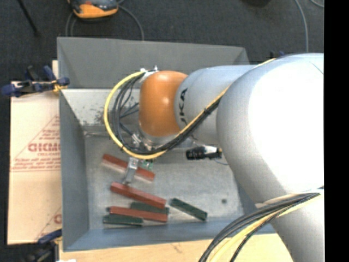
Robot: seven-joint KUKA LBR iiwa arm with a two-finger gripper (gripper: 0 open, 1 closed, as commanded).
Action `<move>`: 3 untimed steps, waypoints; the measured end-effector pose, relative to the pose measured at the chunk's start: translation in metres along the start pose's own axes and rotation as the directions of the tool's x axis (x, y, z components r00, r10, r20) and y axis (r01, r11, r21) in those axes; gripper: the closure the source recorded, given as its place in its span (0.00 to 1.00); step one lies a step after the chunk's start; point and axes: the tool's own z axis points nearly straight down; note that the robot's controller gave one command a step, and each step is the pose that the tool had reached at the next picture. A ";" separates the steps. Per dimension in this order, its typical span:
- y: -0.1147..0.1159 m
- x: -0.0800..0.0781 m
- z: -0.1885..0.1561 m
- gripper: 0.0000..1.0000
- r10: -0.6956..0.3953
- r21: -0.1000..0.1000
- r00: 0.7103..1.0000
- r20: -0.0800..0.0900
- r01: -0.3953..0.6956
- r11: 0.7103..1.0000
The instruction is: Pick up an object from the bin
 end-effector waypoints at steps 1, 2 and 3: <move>-0.011 -0.016 -0.004 1.00 -0.021 -0.002 1.000 0.004 0.021 1.000; -0.011 -0.016 -0.004 1.00 -0.021 -0.002 1.000 0.004 0.021 1.000; -0.011 -0.014 -0.007 1.00 -0.021 0.000 1.000 -0.001 0.021 1.000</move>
Offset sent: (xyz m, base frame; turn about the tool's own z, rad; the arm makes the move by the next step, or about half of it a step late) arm 0.0000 0.0000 0.0000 0.0000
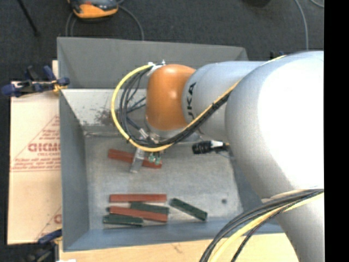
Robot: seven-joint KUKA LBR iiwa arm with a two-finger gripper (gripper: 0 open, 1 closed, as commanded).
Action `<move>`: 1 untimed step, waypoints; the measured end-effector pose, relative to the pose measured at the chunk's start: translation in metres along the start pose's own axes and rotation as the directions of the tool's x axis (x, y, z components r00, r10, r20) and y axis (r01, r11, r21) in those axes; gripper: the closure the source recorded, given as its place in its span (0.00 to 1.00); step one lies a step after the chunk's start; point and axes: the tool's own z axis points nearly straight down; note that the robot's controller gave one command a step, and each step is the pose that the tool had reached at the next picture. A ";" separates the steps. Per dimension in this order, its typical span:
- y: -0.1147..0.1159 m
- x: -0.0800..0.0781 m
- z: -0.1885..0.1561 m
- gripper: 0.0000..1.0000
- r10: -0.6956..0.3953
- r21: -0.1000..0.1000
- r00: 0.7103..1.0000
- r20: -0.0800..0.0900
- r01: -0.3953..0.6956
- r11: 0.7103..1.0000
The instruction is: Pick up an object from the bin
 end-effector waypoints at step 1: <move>-0.001 0.001 -0.019 1.00 0.001 0.003 1.000 -0.007 -0.001 1.000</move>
Offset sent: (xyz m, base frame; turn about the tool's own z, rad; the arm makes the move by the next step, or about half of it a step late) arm 0.0000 0.0001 0.0516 0.0000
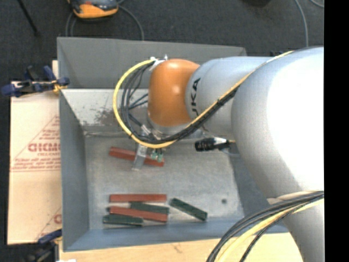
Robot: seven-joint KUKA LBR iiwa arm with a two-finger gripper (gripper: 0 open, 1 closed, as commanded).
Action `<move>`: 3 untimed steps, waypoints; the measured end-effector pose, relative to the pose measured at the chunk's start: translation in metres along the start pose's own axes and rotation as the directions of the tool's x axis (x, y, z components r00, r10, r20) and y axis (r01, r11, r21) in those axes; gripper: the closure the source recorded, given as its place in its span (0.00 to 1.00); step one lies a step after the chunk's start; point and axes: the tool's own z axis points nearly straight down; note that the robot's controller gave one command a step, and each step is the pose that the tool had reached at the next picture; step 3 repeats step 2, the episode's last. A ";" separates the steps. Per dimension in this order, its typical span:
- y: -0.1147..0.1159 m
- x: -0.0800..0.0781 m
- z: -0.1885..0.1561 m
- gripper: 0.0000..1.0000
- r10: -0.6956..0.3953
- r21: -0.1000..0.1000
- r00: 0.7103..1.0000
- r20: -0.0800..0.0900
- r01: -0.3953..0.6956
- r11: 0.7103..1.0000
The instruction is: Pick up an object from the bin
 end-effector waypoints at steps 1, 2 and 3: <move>0.001 -0.002 -0.021 1.00 0.000 -0.005 1.000 0.008 0.000 1.000; 0.001 -0.002 -0.034 1.00 0.000 -0.005 1.000 0.009 0.000 1.000; 0.001 -0.002 -0.034 1.00 0.000 -0.005 1.000 0.009 0.000 1.000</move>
Offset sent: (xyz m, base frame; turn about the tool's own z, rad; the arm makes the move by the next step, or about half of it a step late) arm 0.0000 0.0000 0.0862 0.0000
